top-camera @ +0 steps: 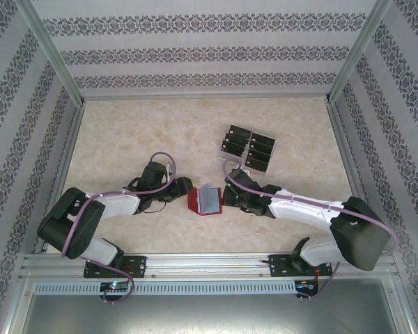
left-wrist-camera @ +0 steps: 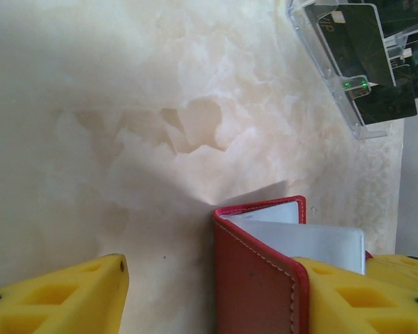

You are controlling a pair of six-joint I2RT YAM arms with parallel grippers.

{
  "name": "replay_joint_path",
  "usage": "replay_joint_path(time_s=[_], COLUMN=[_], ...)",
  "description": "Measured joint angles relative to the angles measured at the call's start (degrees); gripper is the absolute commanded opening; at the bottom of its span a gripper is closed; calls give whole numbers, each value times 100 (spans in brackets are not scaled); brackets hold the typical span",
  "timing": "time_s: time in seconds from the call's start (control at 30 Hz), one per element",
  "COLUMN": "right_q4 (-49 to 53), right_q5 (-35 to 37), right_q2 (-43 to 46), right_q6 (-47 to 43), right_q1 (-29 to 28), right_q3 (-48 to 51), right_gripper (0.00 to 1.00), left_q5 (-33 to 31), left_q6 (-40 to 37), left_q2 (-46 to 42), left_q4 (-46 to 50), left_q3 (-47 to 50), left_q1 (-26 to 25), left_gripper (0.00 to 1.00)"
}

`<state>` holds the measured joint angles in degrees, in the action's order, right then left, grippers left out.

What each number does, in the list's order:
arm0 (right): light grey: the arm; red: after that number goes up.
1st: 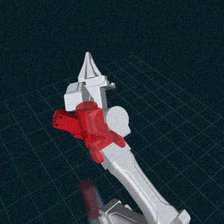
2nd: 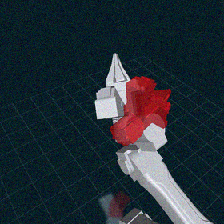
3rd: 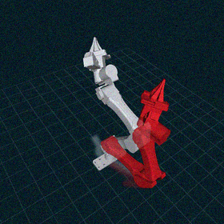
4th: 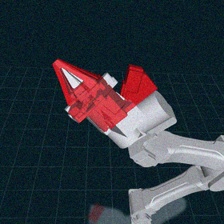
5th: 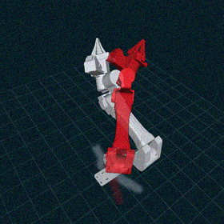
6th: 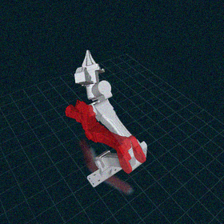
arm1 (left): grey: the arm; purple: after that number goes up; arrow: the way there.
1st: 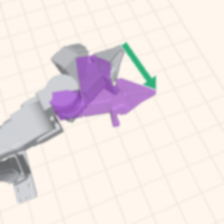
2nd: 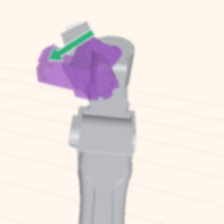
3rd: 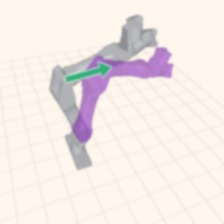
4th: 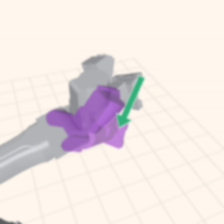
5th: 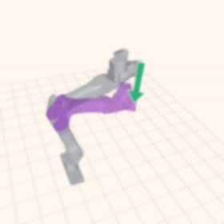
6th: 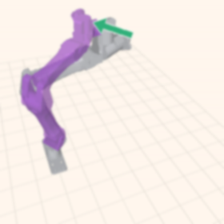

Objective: Put the credit cards into the card holder
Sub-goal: Open the card holder at the center of the table.

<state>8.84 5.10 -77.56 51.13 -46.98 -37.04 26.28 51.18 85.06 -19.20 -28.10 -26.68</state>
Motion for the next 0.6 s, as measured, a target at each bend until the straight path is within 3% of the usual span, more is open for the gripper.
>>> replay_joint_path(time_s=[0.03,0.1,0.13,0.23,0.43,0.6], right_q4=[-13,-24,-31,-37,15,-72], right_q5=[-2,-2,2,0,-127,-481], right_q2=[-15,-57,-61,-46,505,588], right_q6=[0,4,-4,2,0,-11], right_q1=[0,0,0,0,0,-52], right_q3=[9,9,9,9,9,-190], right_gripper=[2,25,31,41,43,30], left_q5=[0,-2,-2,-22,-129,-278], left_q6=[-17,-42,-66,-118,-282,-485], left_q2=[15,46,61,85,85,83], left_q4=[0,0,0,22,229,505], left_q3=[0,0,0,0,-96,-240], left_q1=[0,0,0,0,0,0], left_gripper=[56,51,49,48,51,56])
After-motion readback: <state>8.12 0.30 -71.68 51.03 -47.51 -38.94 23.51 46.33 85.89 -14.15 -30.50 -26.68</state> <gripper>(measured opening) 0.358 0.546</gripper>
